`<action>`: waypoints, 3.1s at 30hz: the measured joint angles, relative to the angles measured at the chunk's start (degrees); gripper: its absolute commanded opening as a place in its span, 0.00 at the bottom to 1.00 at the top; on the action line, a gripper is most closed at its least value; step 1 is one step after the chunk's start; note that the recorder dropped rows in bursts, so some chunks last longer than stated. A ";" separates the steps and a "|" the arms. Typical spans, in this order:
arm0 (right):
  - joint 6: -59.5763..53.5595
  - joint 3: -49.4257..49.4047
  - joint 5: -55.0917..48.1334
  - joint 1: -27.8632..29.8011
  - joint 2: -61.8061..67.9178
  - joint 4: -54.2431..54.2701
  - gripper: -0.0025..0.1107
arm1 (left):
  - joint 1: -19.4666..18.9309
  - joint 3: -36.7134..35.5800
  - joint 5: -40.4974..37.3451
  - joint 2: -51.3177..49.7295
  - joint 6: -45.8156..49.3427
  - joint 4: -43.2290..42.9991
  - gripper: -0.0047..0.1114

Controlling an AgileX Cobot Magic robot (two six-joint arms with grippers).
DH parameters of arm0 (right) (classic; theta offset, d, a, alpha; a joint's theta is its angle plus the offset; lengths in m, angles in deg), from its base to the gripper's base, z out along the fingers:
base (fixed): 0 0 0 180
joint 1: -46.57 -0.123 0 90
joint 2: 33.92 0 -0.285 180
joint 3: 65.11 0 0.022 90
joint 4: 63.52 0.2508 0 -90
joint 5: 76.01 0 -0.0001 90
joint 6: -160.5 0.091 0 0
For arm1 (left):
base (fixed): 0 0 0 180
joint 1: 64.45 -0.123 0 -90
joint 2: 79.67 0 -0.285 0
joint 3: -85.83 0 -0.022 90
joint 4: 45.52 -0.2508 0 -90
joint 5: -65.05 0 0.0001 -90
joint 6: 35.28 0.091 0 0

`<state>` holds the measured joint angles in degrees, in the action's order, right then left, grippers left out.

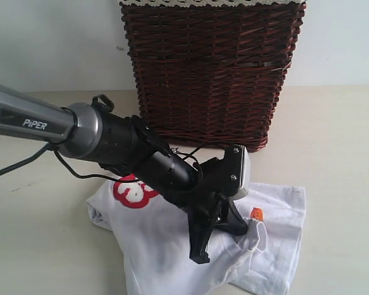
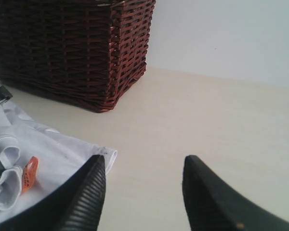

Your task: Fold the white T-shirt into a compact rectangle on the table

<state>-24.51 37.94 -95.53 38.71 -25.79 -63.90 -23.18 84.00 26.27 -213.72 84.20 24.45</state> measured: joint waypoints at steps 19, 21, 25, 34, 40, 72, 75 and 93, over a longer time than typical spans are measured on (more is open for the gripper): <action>0.00 0.00 0.00 0.00 0.00 0.00 0.45 | -10.42 3.64 1.02 6.35 -18.30 0.23 0.04; 0.00 0.00 0.00 0.00 0.00 0.00 0.45 | -14.23 1.32 1.28 6.99 -18.30 -0.92 0.04; 0.00 0.00 0.00 0.00 0.00 0.00 0.45 | -21.42 -2.34 1.40 7.22 -12.81 -1.74 0.04; 0.00 0.00 0.00 0.00 0.00 0.00 0.45 | -24.21 -8.32 0.84 5.35 -2.30 -6.71 0.04; 0.00 0.00 0.00 0.00 0.00 0.00 0.45 | -24.44 -13.17 1.45 7.29 -2.81 -10.86 0.04; 0.00 0.00 0.00 0.00 0.00 0.00 0.45 | -44.01 -33.17 38.19 72.92 -23.86 29.36 0.04; 0.00 0.00 0.00 0.00 0.00 0.00 0.45 | -43.20 -44.94 38.30 92.60 -23.85 29.47 0.04; 0.00 0.00 0.00 0.00 0.00 0.00 0.45 | -42.31 -75.07 29.41 113.47 -23.85 29.04 0.04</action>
<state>-24.51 37.94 -95.53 38.71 -25.79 -63.90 -65.49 8.93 55.68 -100.24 60.36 53.50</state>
